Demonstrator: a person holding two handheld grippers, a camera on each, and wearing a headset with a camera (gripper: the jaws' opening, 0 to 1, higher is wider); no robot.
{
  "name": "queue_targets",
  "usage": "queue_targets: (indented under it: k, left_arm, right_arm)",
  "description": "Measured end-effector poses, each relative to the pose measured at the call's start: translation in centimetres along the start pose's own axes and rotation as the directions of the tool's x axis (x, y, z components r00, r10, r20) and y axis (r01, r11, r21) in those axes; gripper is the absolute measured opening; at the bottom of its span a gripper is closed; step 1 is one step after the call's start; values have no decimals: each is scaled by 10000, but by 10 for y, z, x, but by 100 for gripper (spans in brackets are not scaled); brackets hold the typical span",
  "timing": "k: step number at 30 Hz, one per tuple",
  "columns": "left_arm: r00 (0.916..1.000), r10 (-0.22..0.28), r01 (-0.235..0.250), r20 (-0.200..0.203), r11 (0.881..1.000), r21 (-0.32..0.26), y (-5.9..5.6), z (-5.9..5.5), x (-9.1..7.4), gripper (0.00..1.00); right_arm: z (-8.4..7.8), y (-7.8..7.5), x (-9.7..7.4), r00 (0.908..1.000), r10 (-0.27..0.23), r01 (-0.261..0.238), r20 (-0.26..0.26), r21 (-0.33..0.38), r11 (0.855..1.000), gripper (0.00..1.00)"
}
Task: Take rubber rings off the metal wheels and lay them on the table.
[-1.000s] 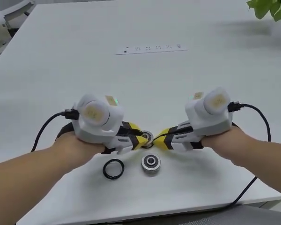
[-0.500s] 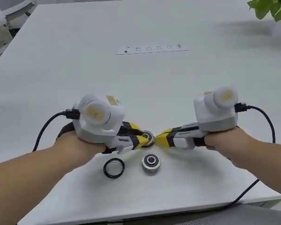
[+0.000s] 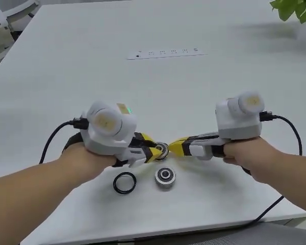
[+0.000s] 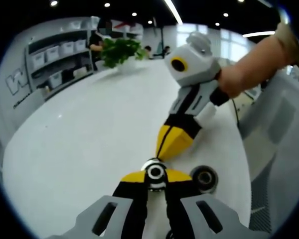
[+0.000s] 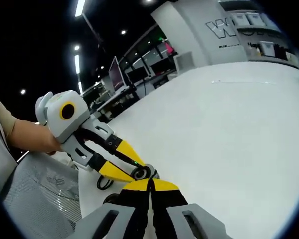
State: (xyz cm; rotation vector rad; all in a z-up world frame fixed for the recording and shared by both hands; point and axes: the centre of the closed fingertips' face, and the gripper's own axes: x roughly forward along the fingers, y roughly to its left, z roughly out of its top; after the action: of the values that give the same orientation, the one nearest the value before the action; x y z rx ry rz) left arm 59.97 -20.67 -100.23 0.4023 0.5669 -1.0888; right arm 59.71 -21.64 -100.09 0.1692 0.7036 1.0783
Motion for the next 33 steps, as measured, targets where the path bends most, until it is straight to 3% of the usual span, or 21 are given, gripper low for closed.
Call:
queue_targets:
  k: [17, 20, 21, 22, 24, 33]
  left_arm:
    - [10000, -9, 9, -83, 10000, -32, -1, 0, 0, 12]
    - [10000, -18, 18, 9, 10000, 60, -1, 3, 1, 12]
    - [10000, -20, 20, -28, 10000, -15, -1, 2, 0, 12]
    - [10000, -18, 18, -5, 10000, -8, -1, 2, 0, 12]
    - [10000, -17, 17, -16, 10000, 10, -1, 3, 0, 12]
    - [10000, -16, 16, 27, 9999, 117, -4, 3, -2, 13]
  right_arm:
    - [2, 14, 4, 9991, 405, -411, -133, -462, 9981, 0]
    - [8, 25, 7, 9962, 872, -867, 51, -661, 9940, 0]
    - [10, 23, 7, 9972, 727, -715, 161, -650, 9953, 0]
    - [6, 23, 7, 9969, 773, -780, -135, -661, 9948, 0]
    - [3, 19, 9, 9975, 678, -690, -197, -672, 9954, 0]
    - [1, 6, 4, 9996, 239, -248, -144, -631, 9977, 0]
